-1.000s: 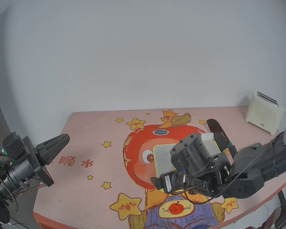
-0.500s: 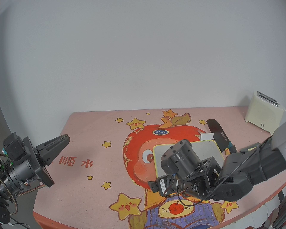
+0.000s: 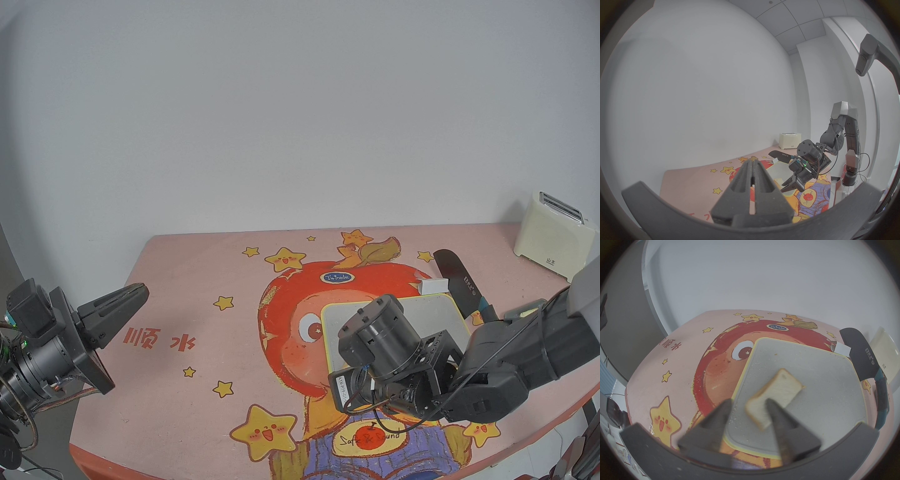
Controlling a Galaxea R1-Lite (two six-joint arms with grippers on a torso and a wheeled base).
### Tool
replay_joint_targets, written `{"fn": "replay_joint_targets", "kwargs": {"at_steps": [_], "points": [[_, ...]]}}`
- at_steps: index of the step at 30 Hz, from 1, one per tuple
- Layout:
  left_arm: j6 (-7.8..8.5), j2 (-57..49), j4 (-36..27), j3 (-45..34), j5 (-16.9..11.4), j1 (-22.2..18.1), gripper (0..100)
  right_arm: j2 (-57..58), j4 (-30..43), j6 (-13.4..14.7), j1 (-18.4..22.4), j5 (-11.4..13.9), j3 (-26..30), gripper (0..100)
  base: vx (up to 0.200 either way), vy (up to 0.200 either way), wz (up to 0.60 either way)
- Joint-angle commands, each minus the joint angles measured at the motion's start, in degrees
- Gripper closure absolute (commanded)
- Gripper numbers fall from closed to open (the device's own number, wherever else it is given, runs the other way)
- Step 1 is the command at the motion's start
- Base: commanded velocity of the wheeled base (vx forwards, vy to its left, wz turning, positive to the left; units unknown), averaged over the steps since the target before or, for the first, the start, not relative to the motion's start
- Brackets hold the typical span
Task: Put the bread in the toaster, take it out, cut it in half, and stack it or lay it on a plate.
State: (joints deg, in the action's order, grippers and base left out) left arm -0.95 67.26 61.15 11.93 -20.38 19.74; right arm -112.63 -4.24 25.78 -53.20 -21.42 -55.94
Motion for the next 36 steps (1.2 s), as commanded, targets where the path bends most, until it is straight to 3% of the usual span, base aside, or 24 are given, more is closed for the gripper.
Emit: {"fn": "replay_joint_targets", "kwargs": {"at_steps": [1, 10, 17, 24, 28, 36], "points": [[-0.02, -0.55, 0.02, 0.02, -0.01, 0.13, 100, 0.3, 0.11, -0.03, -0.06, 0.06, 0.4, 100, 0.0, 0.0, 0.0], [-0.02, -0.55, 0.02, 0.02, -0.01, 0.13, 100, 1.1, 0.11, -0.38, -0.06, -0.03, 0.48, 100, 0.0, 0.0, 0.0], [-0.02, -0.55, 0.02, 0.11, -0.01, 0.13, 100, 8.74, 0.9, -1.53, 0.64, -0.03, 0.31, 100, 0.0, 0.0, 0.0], [-0.02, -0.55, 0.02, 0.28, -0.1, 0.13, 100, 17.88, 0.64, -11.28, 2.05, 0.5, 7.08, 100, 0.0, 0.0, 0.0], [-0.54, -0.28, -0.15, 1.42, -0.1, 0.04, 100, 21.31, 0.64, -13.65, 3.19, 0.59, 9.18, 100, 0.0, -0.05, 0.0], [-0.54, -0.28, -0.33, 1.07, -0.18, 0.04, 100, 27.2, 1.17, -21.48, 9.43, 3.4, 12.35, 100, 0.0, -0.2, 0.0]]}}
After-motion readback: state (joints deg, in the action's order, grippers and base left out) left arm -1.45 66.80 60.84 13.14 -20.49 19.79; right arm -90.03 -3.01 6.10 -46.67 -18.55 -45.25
